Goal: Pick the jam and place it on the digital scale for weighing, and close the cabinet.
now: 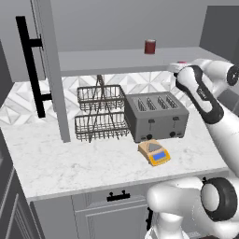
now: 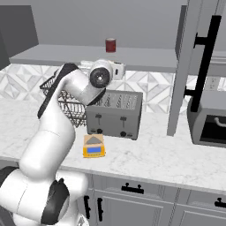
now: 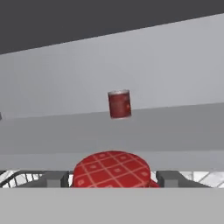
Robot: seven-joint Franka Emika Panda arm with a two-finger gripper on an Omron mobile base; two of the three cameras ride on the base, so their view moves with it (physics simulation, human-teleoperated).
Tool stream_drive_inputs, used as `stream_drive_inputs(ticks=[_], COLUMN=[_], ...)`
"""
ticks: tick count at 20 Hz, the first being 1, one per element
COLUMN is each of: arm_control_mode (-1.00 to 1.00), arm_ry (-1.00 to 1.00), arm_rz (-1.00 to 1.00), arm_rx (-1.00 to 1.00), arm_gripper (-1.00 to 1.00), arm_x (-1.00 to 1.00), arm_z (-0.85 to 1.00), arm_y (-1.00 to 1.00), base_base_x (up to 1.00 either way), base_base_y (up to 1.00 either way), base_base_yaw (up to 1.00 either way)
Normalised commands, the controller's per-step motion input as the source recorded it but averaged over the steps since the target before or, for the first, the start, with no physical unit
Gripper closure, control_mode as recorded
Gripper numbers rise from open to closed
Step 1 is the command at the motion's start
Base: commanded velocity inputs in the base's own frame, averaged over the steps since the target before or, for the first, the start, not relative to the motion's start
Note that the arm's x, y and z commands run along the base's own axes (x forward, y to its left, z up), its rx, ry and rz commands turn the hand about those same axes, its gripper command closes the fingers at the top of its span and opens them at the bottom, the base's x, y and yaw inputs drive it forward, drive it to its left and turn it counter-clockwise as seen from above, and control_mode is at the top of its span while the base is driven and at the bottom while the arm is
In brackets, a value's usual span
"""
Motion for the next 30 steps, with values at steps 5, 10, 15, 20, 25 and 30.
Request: stream_drive_inputs(ticks=[5, 10, 15, 20, 25, 30], arm_control_mode=[-1.0, -1.0, -1.0, -1.0, -1.0, -1.0], arm_ry=[0.0, 0.0, 0.0, 0.0, -0.06, -0.08], arm_rz=[0.42, 0.46, 0.46, 0.39, 0.18, 0.15], arm_rx=[-0.02, -0.01, -0.04, -0.07, -0.12, -0.01], arm_gripper=[1.0, 1.0, 1.0, 1.0, 1.0, 1.0], arm_x=[-0.75, -0.49, -0.12, 0.11, 0.04, 0.15], arm_z=[-0.53, -0.73, -0.84, -0.82, -0.62, -0.36], arm_y=[0.07, 0.26, 0.45, 0.25, 0.0, -0.02], base_base_x=[0.0, 0.0, 0.0, 0.0, 0.0, 0.0], base_base_y=[0.0, 0.0, 0.0, 0.0, 0.0, 0.0], base_base_yaw=[0.0, 0.0, 0.0, 0.0, 0.0, 0.0])
